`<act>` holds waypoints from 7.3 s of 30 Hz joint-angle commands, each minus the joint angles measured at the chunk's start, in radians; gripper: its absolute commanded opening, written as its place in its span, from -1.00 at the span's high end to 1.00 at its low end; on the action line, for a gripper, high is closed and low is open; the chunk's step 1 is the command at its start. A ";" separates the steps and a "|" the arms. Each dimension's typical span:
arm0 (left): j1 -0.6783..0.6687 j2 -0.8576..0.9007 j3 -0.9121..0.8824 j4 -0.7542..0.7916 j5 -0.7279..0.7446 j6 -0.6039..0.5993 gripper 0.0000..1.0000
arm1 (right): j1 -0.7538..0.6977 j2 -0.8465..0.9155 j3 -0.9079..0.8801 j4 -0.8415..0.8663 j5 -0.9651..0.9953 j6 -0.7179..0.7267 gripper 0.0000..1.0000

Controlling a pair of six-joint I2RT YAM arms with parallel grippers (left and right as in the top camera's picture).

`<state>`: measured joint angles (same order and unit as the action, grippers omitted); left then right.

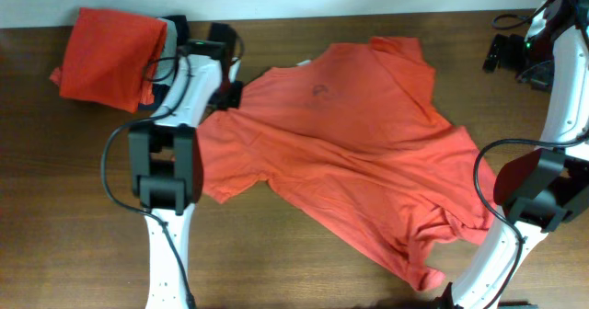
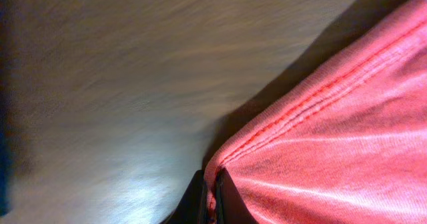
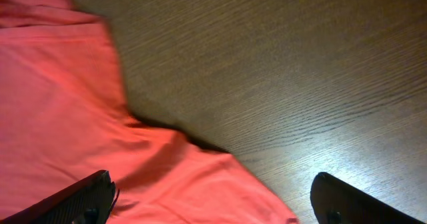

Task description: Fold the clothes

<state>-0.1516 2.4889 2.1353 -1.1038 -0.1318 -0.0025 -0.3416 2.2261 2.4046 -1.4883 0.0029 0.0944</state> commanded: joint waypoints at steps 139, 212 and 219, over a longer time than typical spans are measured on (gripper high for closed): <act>0.040 -0.049 0.772 -0.372 0.203 -0.013 -0.99 | 0.001 -0.020 0.006 0.042 -0.232 -0.090 -0.97; 0.041 -0.049 0.772 -0.372 0.203 -0.013 -0.99 | -0.120 -0.596 -1.555 0.872 -0.150 0.334 -0.35; 0.041 -0.049 0.772 -0.372 0.203 -0.013 -0.99 | -0.120 -0.596 -1.597 0.952 -0.150 0.334 0.47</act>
<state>-0.1165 2.4496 2.9025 -1.4750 0.0639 -0.0086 -0.4561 1.6318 0.8211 -0.5510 -0.1368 0.4232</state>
